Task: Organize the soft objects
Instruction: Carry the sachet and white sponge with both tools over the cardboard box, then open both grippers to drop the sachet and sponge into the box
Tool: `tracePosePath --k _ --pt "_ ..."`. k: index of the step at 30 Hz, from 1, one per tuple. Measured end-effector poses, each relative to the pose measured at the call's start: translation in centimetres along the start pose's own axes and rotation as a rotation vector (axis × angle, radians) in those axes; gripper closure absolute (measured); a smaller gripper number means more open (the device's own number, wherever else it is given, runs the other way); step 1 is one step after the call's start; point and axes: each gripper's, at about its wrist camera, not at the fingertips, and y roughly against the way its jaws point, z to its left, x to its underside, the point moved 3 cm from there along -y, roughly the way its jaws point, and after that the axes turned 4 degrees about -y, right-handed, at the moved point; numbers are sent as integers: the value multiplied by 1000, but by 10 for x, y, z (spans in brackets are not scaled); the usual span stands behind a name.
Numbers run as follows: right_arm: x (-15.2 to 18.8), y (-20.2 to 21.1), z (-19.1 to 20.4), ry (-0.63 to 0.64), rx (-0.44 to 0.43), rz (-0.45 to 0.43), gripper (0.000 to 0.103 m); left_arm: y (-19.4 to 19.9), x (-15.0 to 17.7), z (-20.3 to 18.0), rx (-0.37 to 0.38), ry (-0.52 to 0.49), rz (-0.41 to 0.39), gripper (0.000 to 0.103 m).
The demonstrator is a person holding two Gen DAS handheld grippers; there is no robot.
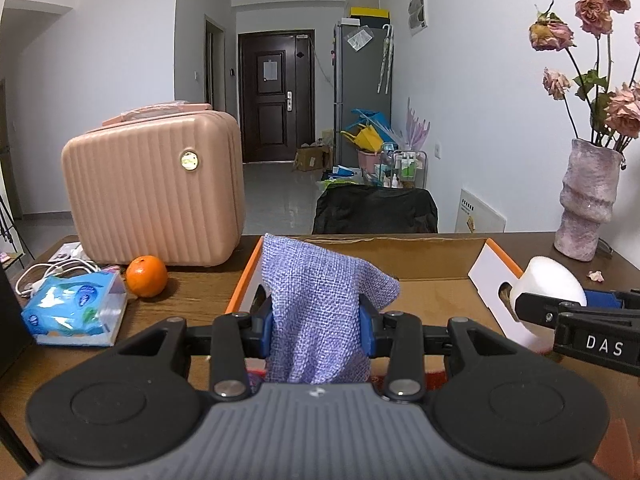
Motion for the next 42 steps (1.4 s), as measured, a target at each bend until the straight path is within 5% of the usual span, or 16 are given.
tracePosePath --k 27,31,33,39,42 --pt "-2 -72 -19 8 58 81 47 -105 2 10 -41 84 74 62" --pt "-3 -70 -18 18 67 78 43 -103 2 12 -27 84 70 51" --pt "-3 -68 -19 17 71 68 27 -100 2 12 -34 79 62 39" --pt "-6 -61 -22 2 69 41 0 -91 0 8 -70 57 26 0" --pt "-7 -61 -23 -4 68 40 0 -86 -1 8 -106 55 4 0"
